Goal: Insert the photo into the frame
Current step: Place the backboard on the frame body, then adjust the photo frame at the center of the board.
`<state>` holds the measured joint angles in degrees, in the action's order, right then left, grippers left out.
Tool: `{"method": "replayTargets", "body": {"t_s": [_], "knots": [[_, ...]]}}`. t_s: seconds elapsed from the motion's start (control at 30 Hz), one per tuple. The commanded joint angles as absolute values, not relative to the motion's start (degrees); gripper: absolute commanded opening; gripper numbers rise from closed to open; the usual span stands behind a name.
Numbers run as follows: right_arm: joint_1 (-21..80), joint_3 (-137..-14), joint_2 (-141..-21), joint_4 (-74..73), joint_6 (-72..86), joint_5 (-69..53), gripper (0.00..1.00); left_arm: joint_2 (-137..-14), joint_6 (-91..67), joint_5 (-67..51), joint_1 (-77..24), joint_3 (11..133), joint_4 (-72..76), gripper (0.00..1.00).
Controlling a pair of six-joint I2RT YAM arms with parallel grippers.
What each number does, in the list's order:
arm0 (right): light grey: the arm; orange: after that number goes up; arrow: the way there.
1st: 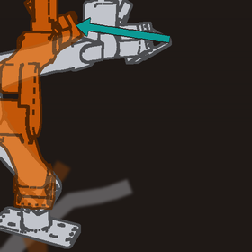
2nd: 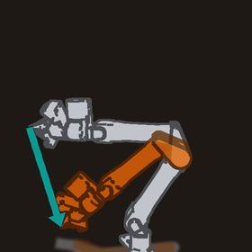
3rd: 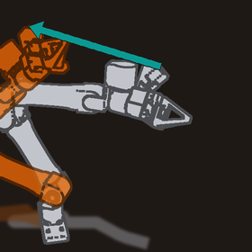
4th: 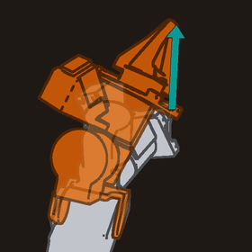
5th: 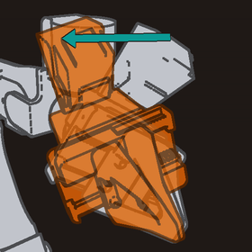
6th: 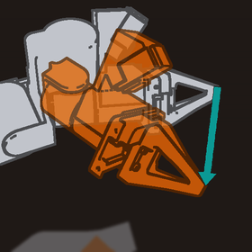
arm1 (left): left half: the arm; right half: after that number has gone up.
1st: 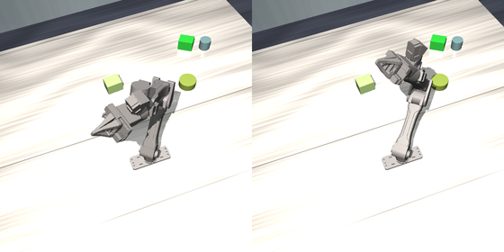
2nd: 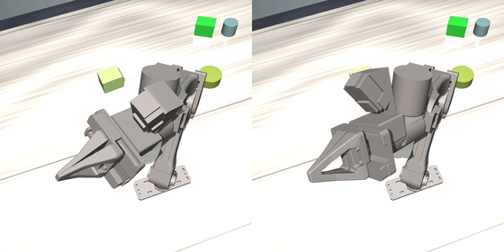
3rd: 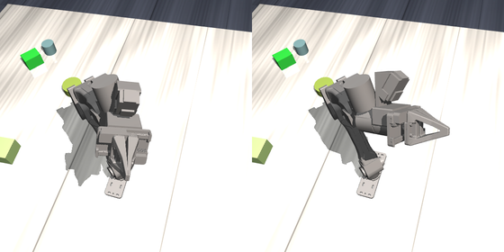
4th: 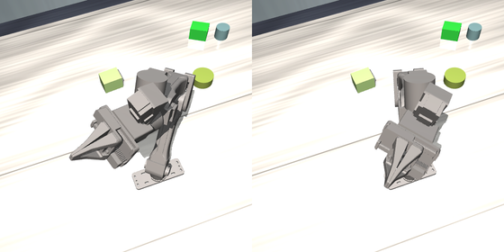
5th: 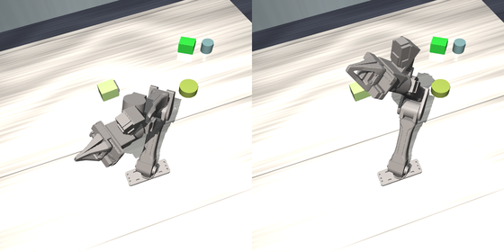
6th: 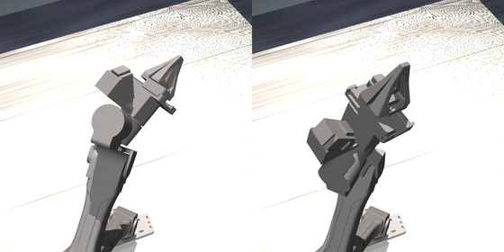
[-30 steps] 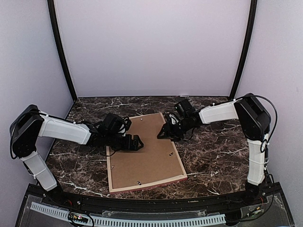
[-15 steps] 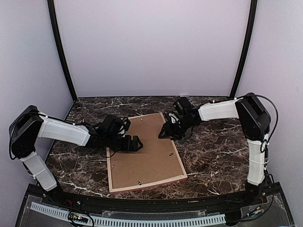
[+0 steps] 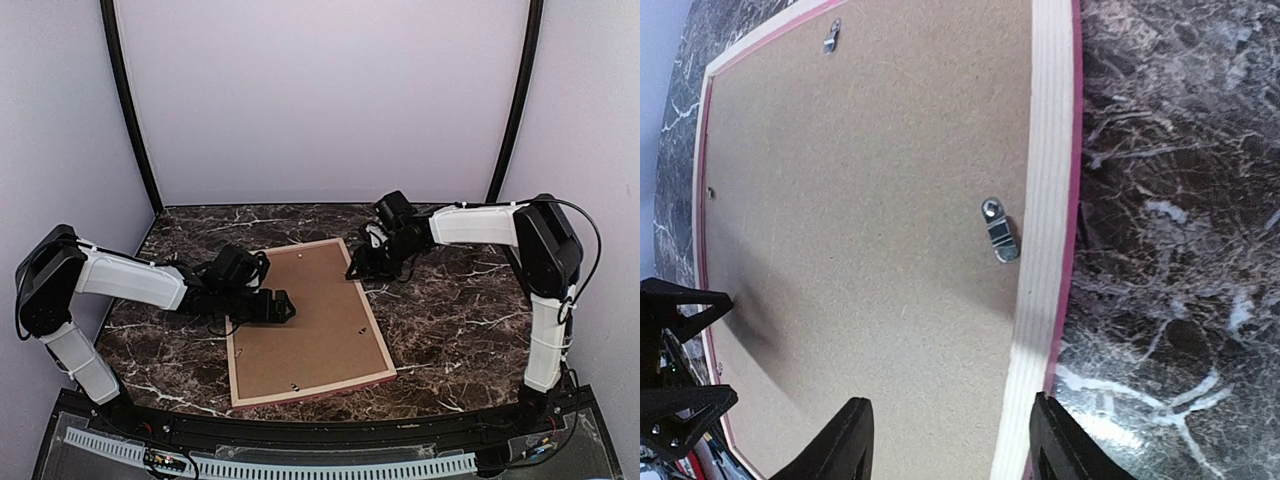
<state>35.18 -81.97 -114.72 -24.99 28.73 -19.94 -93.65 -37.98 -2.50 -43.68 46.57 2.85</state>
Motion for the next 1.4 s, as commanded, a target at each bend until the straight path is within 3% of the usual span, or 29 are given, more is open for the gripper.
{"method": "replayTargets", "body": {"t_s": [0.0,0.3,0.57,0.9,1.37], "knots": [[34.79,-83.54,-111.88,-27.1,26.75,-16.96,0.54,-93.43,-38.71,-2.06,-43.85,44.76,-2.35,0.94],[34.76,-79.56,-111.35,-24.78,26.27,-15.33,0.53,-89.21,-36.85,-1.63,-43.77,45.75,-2.56,0.96],[35.44,-76.34,-112.26,-22.15,26.29,-16.77,0.48,-81.3,-32.36,6.91,-43.25,47.13,-8.51,0.98],[36.63,-75.51,-114.34,-21.38,26.78,-15.45,0.44,-77.12,-29.92,5.79,-34.51,45.58,-12.46,0.99],[37.0,-68.96,-111.03,-17.85,31.66,-9.33,0.15,-81.98,-28.46,4.16,-28.89,46.07,-11.56,0.99]]}}
